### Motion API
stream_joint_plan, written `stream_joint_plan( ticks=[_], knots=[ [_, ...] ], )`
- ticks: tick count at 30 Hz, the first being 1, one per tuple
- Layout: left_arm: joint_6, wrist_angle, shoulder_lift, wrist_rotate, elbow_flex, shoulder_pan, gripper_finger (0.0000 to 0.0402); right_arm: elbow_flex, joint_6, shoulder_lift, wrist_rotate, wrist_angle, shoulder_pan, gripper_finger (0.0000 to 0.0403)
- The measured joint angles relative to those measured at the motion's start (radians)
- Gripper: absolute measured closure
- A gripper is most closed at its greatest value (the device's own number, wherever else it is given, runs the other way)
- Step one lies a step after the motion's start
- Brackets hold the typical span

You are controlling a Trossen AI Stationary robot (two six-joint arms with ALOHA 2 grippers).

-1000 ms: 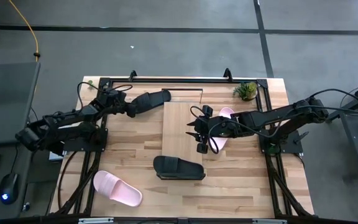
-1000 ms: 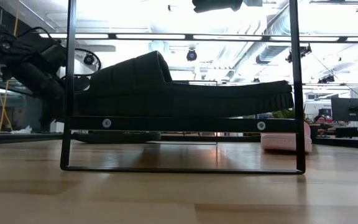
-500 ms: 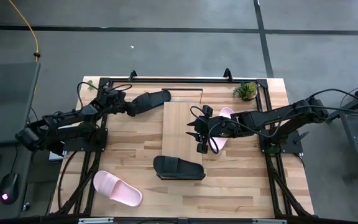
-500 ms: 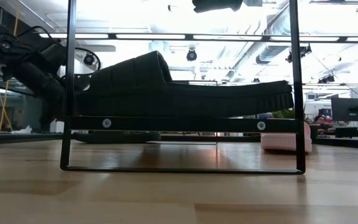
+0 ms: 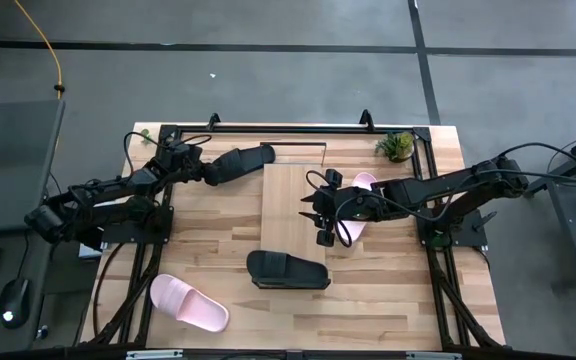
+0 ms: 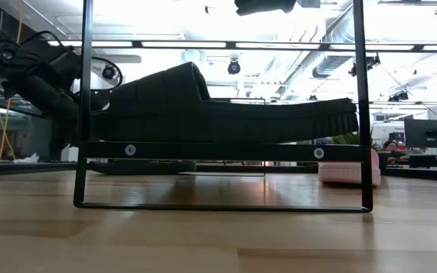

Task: Pick and place slides into the shelf
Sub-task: Put the black slipper on the shelf

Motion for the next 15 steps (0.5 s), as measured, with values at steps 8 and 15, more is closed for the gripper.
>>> stream_joint_plan(
  ticks=[8, 15],
  knots=[
    [-0.002, 0.0, 0.0, 0.0, 0.0, 0.0, 0.0257, 0.0, -0.002, 0.0, 0.0, 0.006, 0.0, 0.026],
    [-0.006, 0.001, 0.0, -0.004, 0.0, 0.0, 0.0257, 0.0, -0.007, 0.0, -0.001, 0.015, 0.0, 0.026]
  ],
)
